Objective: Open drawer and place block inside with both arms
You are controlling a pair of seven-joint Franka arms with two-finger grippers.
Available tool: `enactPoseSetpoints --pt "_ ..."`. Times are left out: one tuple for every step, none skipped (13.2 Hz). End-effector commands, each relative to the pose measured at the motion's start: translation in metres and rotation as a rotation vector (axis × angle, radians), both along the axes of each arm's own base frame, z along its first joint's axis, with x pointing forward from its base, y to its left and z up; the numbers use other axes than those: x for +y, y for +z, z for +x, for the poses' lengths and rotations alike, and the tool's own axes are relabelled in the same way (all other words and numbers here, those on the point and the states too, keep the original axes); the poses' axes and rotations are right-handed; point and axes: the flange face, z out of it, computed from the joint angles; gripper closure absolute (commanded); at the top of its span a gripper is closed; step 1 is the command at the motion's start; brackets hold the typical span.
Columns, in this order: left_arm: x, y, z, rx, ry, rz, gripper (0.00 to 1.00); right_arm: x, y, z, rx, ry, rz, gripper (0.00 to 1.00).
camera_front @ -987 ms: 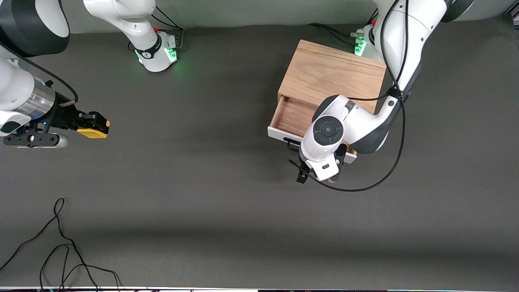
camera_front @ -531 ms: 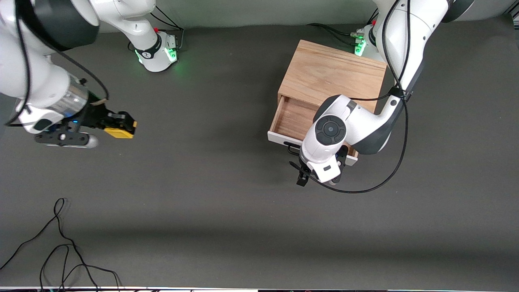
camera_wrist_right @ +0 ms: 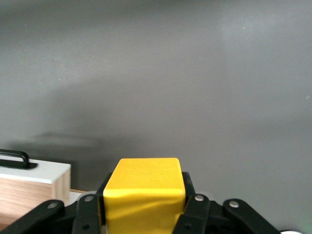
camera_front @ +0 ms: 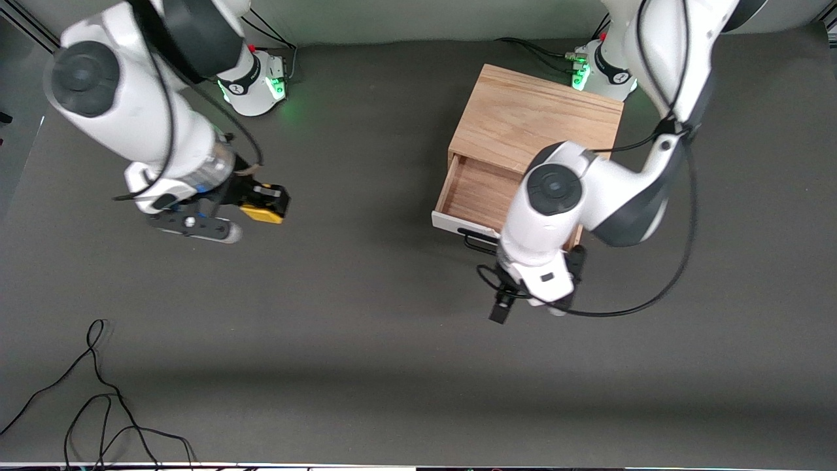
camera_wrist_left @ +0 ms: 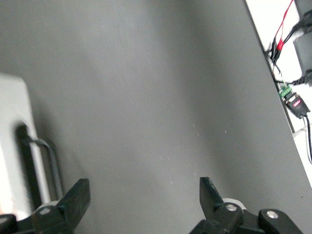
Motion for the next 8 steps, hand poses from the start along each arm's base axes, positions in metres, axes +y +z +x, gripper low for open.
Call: enactPoseSetpoints --pt "0.077 0.065 -0.005 0.062 -0.134 0.027 0.0 0.037 -0.005 0.013 0.0 -0.07 0.004 1.0" --pt "0.107 0.078 -0.004 0.093 -0.181 0.023 0.0 0.048 -0.007 0.011 0.003 -0.076 0.004 1.0" --pt "0.14 0.095 -0.005 0.111 -0.219 0.006 0.0 0.058 -0.011 0.011 0.007 -0.097 0.003 1.0" --pt "0.169 0.112 -0.008 0.12 -0.271 -0.008 0.0 0.072 -0.015 0.008 0.01 -0.12 0.002 1.0" --pt "0.197 0.126 -0.014 0.138 -0.336 -0.006 0.0 0.093 -0.023 0.004 0.016 -0.127 0.0 1.0" --pt "0.219 0.136 -0.019 0.156 -0.391 -0.001 0.0 0.114 -0.034 0.0 0.022 -0.117 -0.001 1.0" --pt "0.242 0.145 -0.025 0.164 -0.44 0.0 0.0 0.136 -0.042 -0.001 0.016 -0.107 0.005 1.0" --pt "0.263 0.154 -0.032 0.163 -0.491 -0.005 0.0 0.158 -0.048 -0.003 0.001 -0.106 -0.002 1.0"
